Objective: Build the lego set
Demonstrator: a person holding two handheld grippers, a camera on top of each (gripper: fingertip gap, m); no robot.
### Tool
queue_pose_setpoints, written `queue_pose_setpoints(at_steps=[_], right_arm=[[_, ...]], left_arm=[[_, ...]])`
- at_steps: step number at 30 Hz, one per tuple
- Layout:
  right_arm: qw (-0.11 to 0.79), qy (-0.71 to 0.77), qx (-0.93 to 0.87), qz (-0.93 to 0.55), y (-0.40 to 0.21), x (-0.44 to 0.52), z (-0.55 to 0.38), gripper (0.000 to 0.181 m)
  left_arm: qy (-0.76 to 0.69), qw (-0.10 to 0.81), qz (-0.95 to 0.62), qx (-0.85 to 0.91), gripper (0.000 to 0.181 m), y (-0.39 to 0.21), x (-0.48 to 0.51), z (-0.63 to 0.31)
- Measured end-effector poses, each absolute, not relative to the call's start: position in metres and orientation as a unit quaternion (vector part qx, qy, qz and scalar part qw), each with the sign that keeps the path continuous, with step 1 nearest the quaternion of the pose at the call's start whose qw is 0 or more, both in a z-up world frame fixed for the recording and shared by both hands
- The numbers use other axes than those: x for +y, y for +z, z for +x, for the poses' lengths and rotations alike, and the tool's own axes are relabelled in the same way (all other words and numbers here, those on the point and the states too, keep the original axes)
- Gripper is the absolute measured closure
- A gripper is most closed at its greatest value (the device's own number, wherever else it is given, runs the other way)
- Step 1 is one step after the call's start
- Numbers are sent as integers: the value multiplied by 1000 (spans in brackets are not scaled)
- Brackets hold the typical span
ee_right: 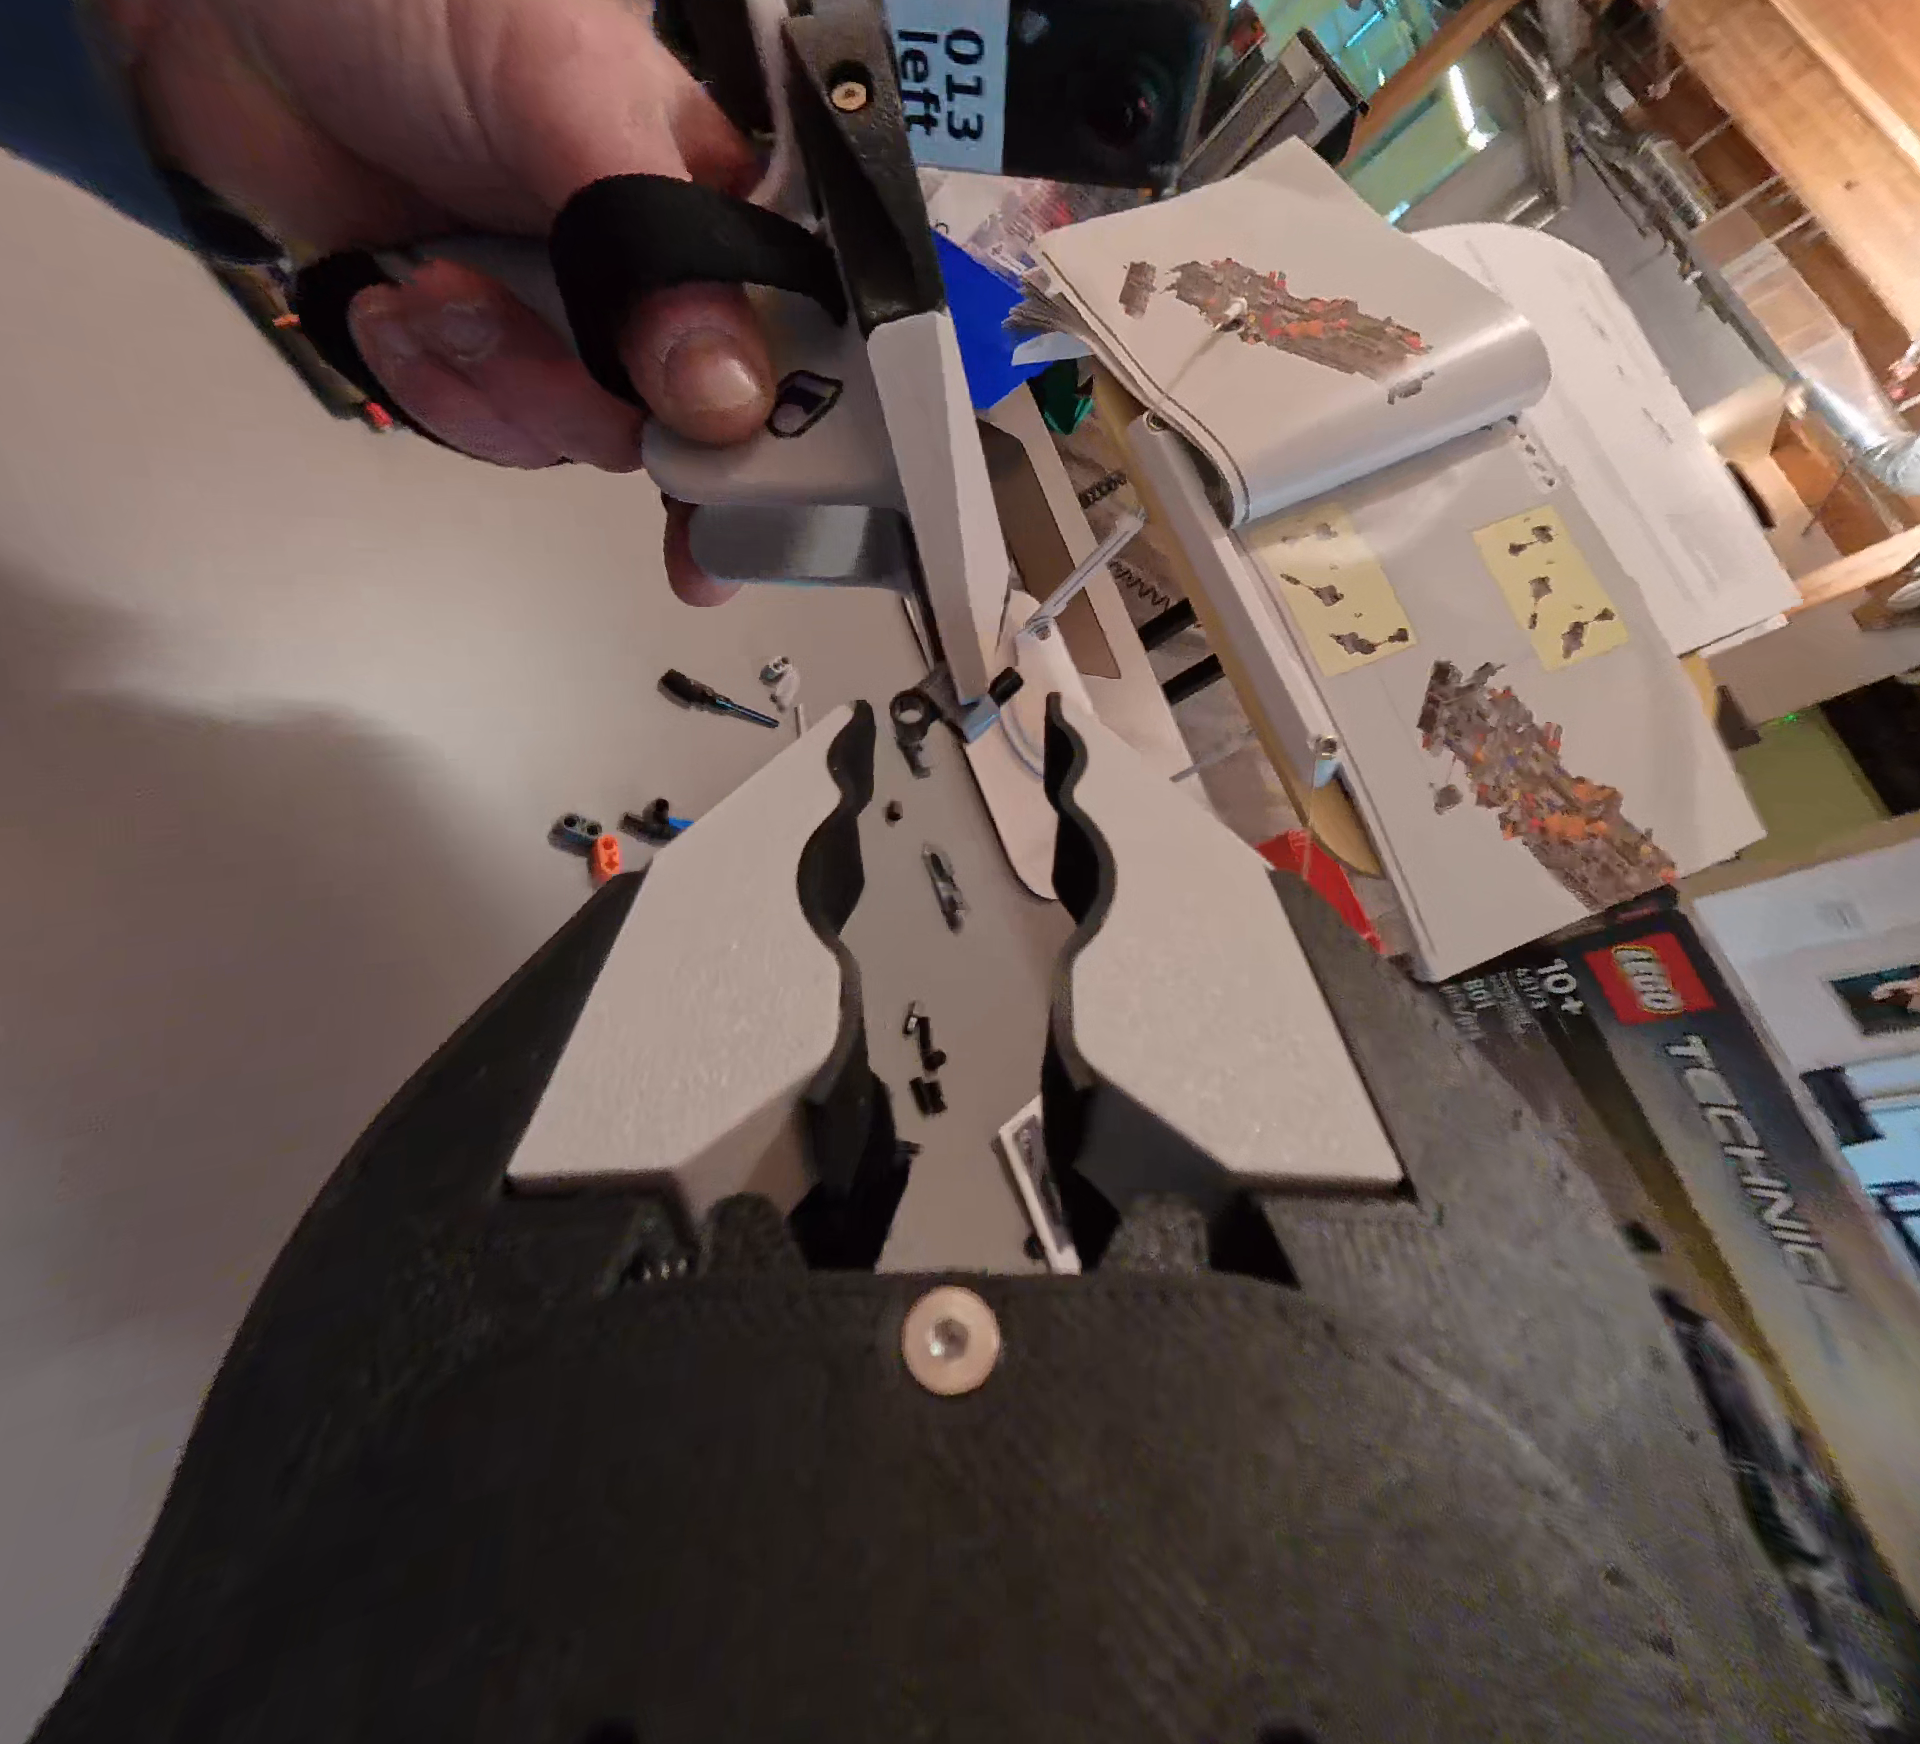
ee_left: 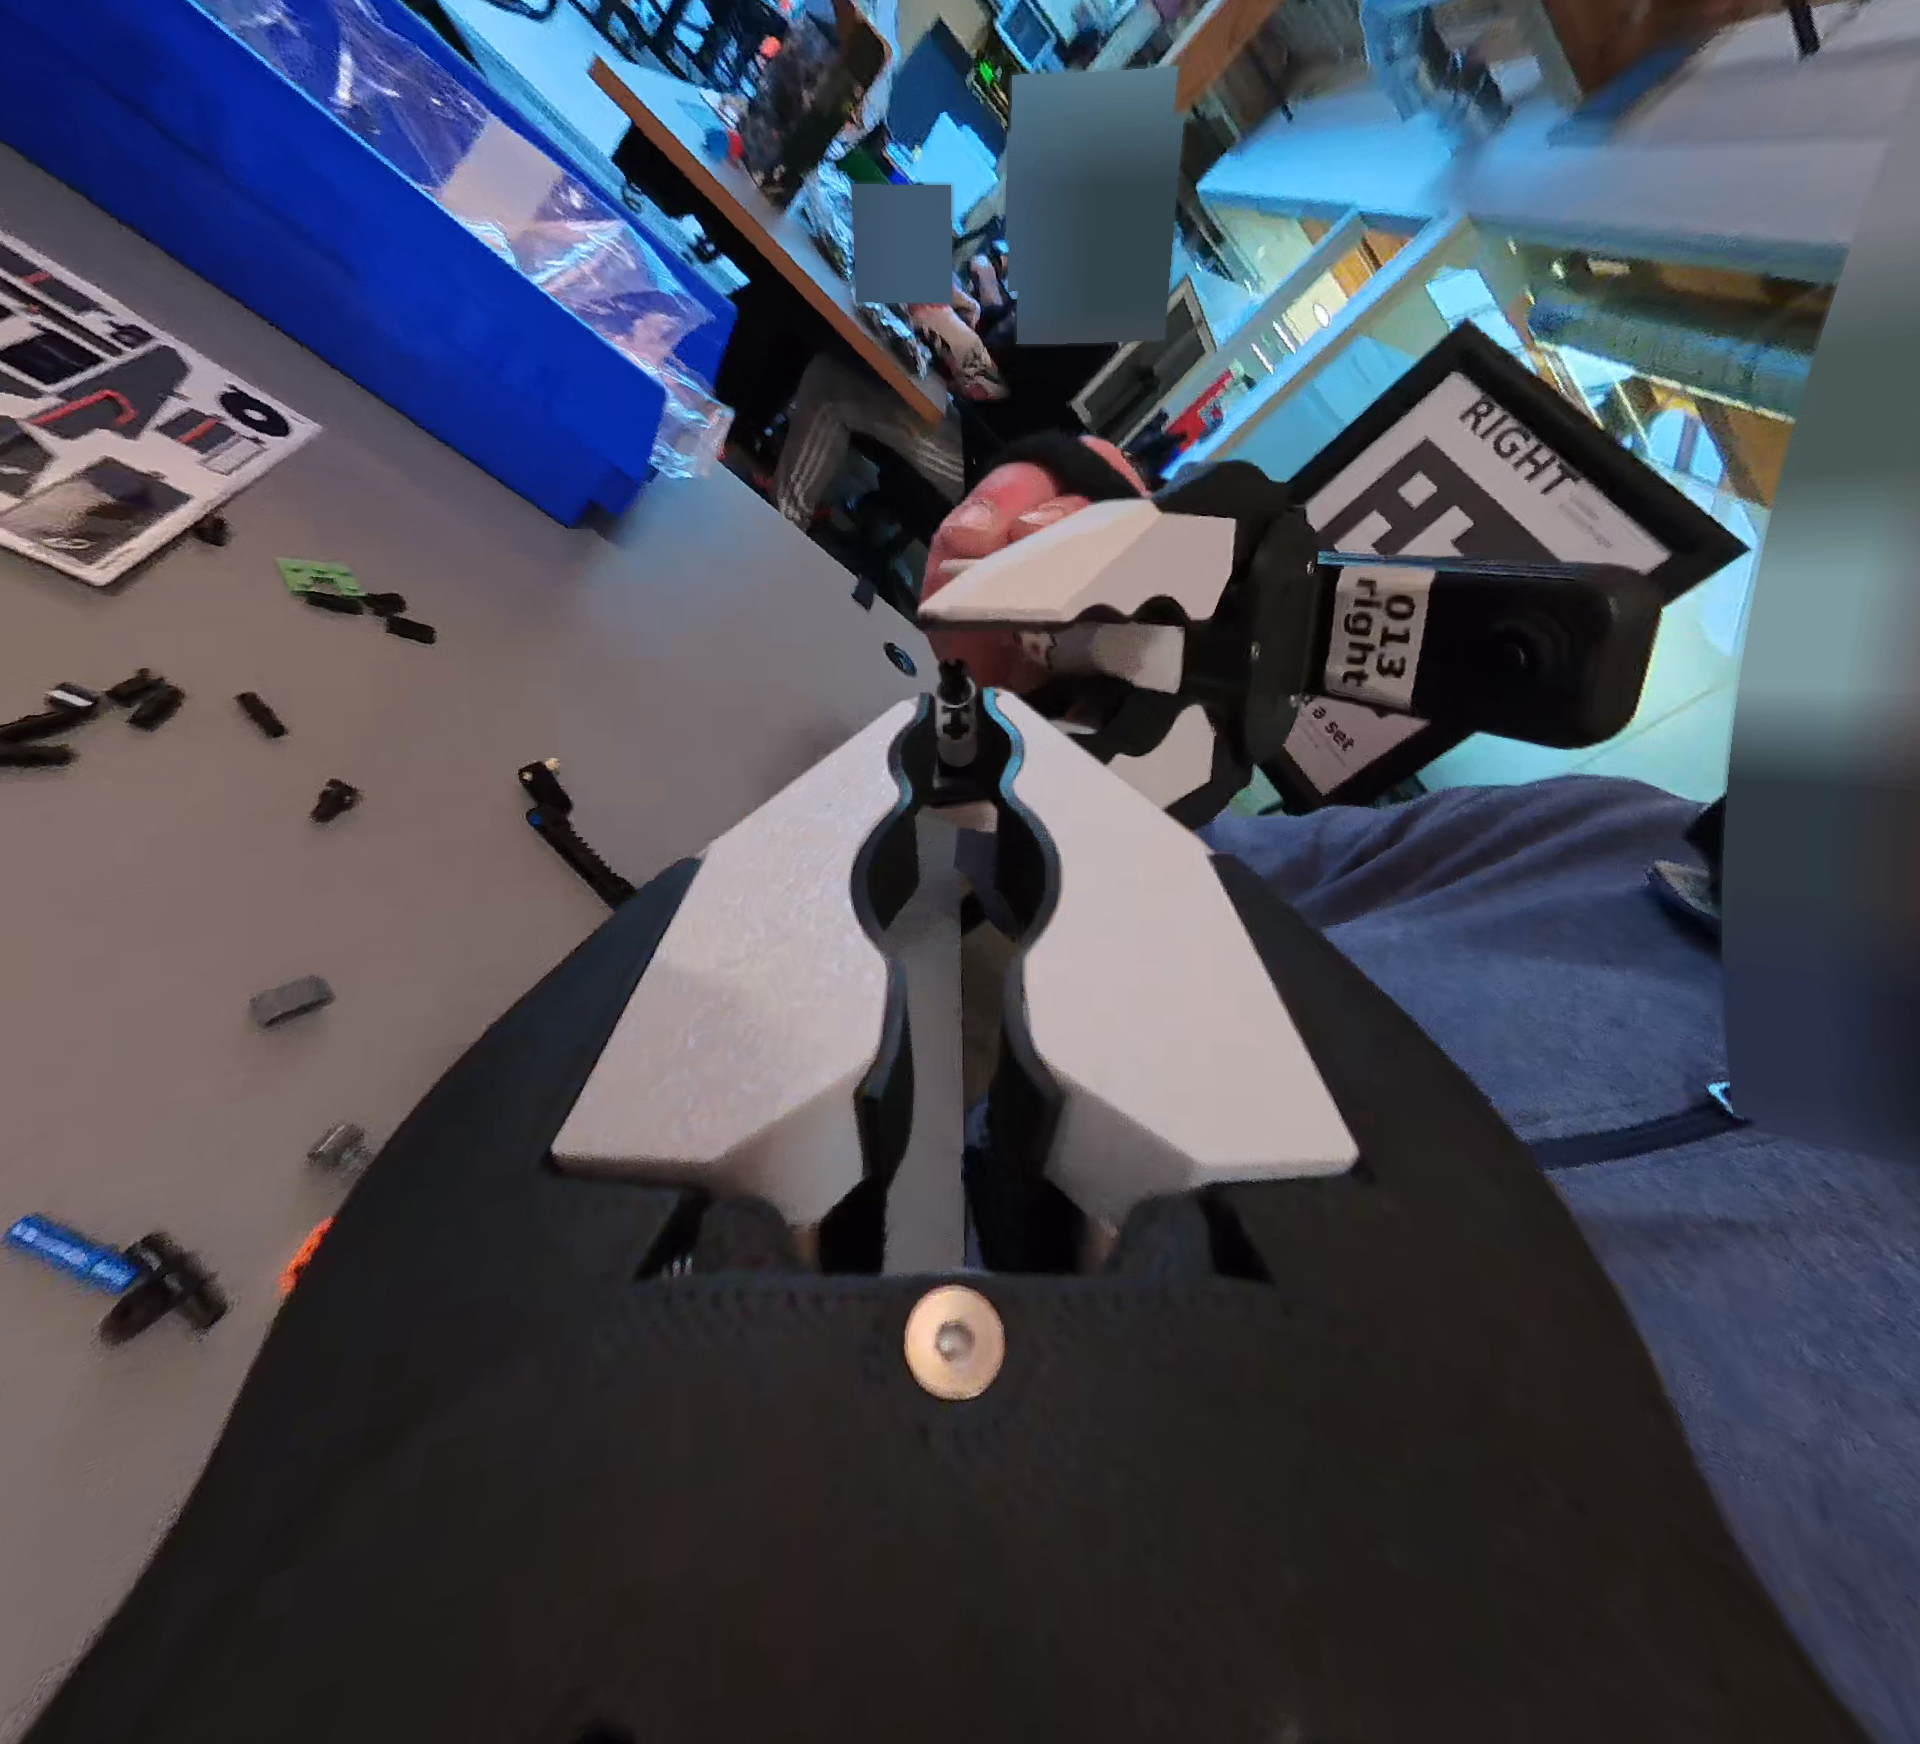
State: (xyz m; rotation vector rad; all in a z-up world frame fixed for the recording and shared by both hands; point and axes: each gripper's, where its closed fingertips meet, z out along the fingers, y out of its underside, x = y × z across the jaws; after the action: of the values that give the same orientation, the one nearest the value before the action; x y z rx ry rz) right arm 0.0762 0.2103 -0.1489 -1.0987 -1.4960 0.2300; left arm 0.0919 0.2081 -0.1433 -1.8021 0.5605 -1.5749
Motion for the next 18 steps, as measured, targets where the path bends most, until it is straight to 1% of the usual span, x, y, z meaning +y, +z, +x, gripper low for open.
queue_pose_setpoints(at_steps=[2,8,11,15,18], right_arm=[[589,118,-632,-490,-152,208,69,148],[565,110,-631,-519,-167,208,49,162],[555,114,-631,-530,-172,208,40,164],[555,124,-622,-538,-174,206,30,164],[574,135,-598,-543,-166,207,25,165]], left_arm=[[-601,346,-693,198,176,-147,210,82],[-618,344,-689,158,176,-162,209,65],[-622,347,-688,142,176,-167,209,55],[-627,358,-680,126,176,-169,208,45],[-638,377,-662,114,176,-162,208,37]])
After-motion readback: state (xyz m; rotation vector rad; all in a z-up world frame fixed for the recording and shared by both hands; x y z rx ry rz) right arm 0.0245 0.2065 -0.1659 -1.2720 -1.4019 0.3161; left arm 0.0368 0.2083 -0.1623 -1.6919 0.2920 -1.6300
